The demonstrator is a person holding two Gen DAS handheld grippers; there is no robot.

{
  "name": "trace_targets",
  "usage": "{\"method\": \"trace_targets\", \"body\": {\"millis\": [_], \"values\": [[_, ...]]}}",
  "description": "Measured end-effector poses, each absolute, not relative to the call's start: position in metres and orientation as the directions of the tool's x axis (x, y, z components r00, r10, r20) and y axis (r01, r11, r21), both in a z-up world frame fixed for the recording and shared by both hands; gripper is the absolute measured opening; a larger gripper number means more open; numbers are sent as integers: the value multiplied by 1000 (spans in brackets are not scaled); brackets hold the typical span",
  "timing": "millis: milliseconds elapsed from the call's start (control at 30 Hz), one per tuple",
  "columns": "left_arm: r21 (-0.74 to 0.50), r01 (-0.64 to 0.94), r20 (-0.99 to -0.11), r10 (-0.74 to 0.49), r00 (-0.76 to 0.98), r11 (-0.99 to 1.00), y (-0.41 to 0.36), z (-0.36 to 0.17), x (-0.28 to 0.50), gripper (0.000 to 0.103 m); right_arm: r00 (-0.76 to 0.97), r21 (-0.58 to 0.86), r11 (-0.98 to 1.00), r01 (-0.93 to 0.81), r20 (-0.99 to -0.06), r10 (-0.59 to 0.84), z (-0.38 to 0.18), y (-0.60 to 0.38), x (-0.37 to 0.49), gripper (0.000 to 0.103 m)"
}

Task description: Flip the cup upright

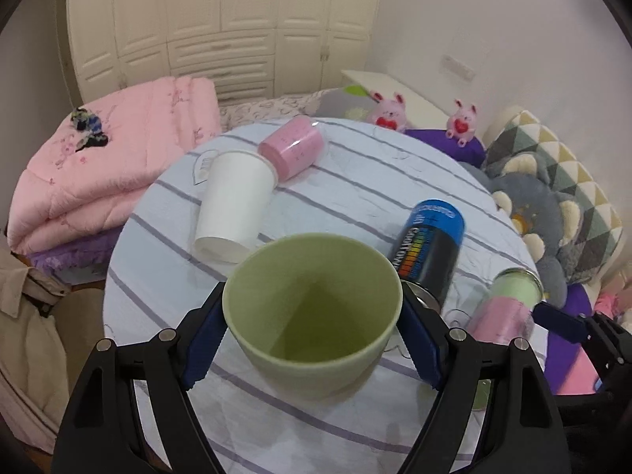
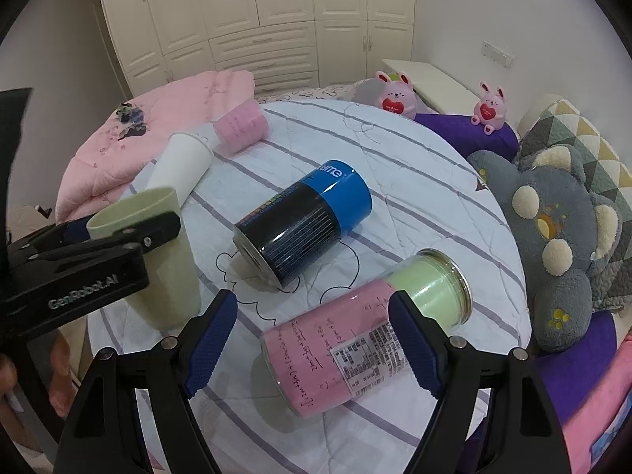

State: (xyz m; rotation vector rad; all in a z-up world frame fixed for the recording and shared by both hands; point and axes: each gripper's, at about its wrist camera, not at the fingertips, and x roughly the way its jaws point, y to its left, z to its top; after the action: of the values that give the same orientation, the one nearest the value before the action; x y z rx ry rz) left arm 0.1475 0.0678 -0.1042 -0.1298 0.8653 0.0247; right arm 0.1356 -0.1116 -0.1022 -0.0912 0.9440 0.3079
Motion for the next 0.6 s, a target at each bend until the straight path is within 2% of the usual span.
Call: {"method": "trace_targets", "body": {"millis": [500, 600], "values": [[-81, -71, -796, -21, 606, 994, 60, -109, 146, 82, 563, 34, 958, -285, -803, 196, -102, -115, 124, 80], [-77, -79, -785, -12, 619, 994, 59, -104, 143, 85, 573, 29, 958, -284, -796, 194, -99, -117, 122, 80]]}}
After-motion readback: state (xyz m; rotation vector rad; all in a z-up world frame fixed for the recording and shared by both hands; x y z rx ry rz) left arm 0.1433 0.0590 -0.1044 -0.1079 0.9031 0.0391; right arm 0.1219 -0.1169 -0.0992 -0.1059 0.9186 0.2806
